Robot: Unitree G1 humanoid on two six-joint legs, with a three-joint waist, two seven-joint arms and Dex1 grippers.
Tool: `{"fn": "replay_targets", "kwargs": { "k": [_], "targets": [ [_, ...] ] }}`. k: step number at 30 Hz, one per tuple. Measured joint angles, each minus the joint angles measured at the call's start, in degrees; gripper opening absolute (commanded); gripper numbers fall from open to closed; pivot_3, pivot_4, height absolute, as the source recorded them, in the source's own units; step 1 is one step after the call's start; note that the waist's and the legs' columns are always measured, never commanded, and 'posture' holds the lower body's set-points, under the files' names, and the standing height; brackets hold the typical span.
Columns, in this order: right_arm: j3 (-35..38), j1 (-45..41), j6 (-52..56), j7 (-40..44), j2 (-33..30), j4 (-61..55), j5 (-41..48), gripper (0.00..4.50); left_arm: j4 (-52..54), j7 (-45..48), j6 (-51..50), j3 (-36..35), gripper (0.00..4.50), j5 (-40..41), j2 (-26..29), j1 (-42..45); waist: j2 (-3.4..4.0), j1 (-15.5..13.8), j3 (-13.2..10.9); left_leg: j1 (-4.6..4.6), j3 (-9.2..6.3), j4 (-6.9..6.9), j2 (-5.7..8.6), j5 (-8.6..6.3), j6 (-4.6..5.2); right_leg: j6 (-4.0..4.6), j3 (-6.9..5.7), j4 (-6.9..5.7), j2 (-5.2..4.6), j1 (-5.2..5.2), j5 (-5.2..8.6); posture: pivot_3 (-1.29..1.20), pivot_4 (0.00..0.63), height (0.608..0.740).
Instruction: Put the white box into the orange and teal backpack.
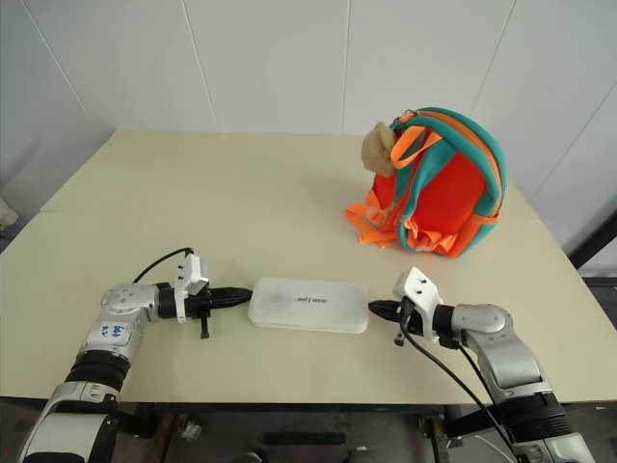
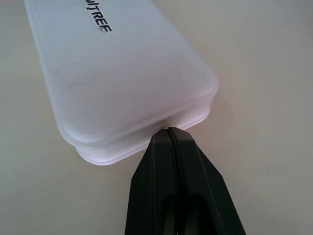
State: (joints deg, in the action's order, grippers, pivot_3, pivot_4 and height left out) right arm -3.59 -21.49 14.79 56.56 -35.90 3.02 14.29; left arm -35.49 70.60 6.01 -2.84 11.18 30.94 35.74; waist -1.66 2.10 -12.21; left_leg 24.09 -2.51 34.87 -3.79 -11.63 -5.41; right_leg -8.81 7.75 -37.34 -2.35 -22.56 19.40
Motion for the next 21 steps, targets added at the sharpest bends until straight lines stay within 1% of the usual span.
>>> {"fn": "replay_targets", "kwargs": {
  "k": [4,7,8,9,15,16,19,21],
  "targets": [
    [0.08,-0.04,-1.84,-0.58,1.46,3.12,-0.46,0.02,1.47,-0.37,-1.45,0.16,0.05,0.0,0.14,-0.46,0.0,-0.03,0.0,0.0,0.0,0.08,0.0,0.0,0.0,-0.01,0.0,-0.03,0.0,0.03,0.0,0.0,0.15,0.74],
    [0.09,-0.08,-2.21,-0.62,1.49,4.08,-0.75,0.56,2.49,-1.13,-3.2,0.66,0.0,-0.04,0.39,-1.09,0.0,-0.09,0.0,0.0,0.0,0.08,0.0,-0.01,0.01,-0.01,0.0,-0.04,0.0,0.03,-0.01,0.0,0.15,0.74],
    [0.17,-0.11,-2.02,-0.51,1.41,4.09,-0.7,0.88,3.0,-1.47,-3.92,0.72,0.38,-0.05,0.51,-1.36,0.0,-0.08,0.0,0.0,0.0,0.08,0.0,-0.01,0.01,-0.01,0.0,-0.04,0.0,0.03,-0.01,0.0,0.15,0.74],
    [0.19,-0.19,-1.7,-0.22,0.93,4.09,-0.62,1.2,3.39,-2.14,-4.69,0.94,0.56,-0.18,0.79,-1.5,0.0,-0.09,0.0,0.0,-0.01,0.08,0.0,-0.01,0.01,-0.01,0.0,-0.04,0.0,0.03,0.0,0.0,0.15,0.74],
    [0.81,-1.85,-2.42,0.07,-2.28,6.82,-1.83,3.2,4.54,-5.45,-7.5,1.03,2.28,-0.81,3.39,-2.12,0.0,-0.06,0.0,0.0,0.0,0.09,0.0,-0.01,0.01,-0.01,0.0,-0.03,0.0,0.03,-0.01,0.0,0.15,0.74],
    [1.16,-2.35,-2.56,0.06,-2.98,7.67,-2.13,3.47,5.28,-5.46,-8.43,1.03,2.51,-0.78,4.12,-2.47,0.0,-0.03,0.0,0.0,0.0,0.09,0.0,-0.01,0.01,-0.01,0.0,-0.03,0.0,0.03,0.0,0.0,0.15,0.74],
    [2.0,-3.72,-1.43,0.41,-5.43,9.14,-2.38,4.46,7.3,-4.49,-15.08,0.94,3.39,0.34,6.8,-2.9,0.0,-0.06,0.0,0.0,-0.01,0.06,0.0,-0.01,0.02,0.0,0.0,-0.03,0.0,0.01,0.0,0.0,0.15,0.74],
    [2.04,-4.95,1.73,2.46,-6.75,8.51,-1.24,4.5,8.43,-2.0,-22.93,0.96,3.96,2.68,9.09,-2.57,0.01,0.03,-0.01,0.0,0.0,0.06,0.0,-0.01,0.02,0.01,0.0,-0.03,0.0,0.01,0.01,0.0,0.15,0.74]
  ]
}}
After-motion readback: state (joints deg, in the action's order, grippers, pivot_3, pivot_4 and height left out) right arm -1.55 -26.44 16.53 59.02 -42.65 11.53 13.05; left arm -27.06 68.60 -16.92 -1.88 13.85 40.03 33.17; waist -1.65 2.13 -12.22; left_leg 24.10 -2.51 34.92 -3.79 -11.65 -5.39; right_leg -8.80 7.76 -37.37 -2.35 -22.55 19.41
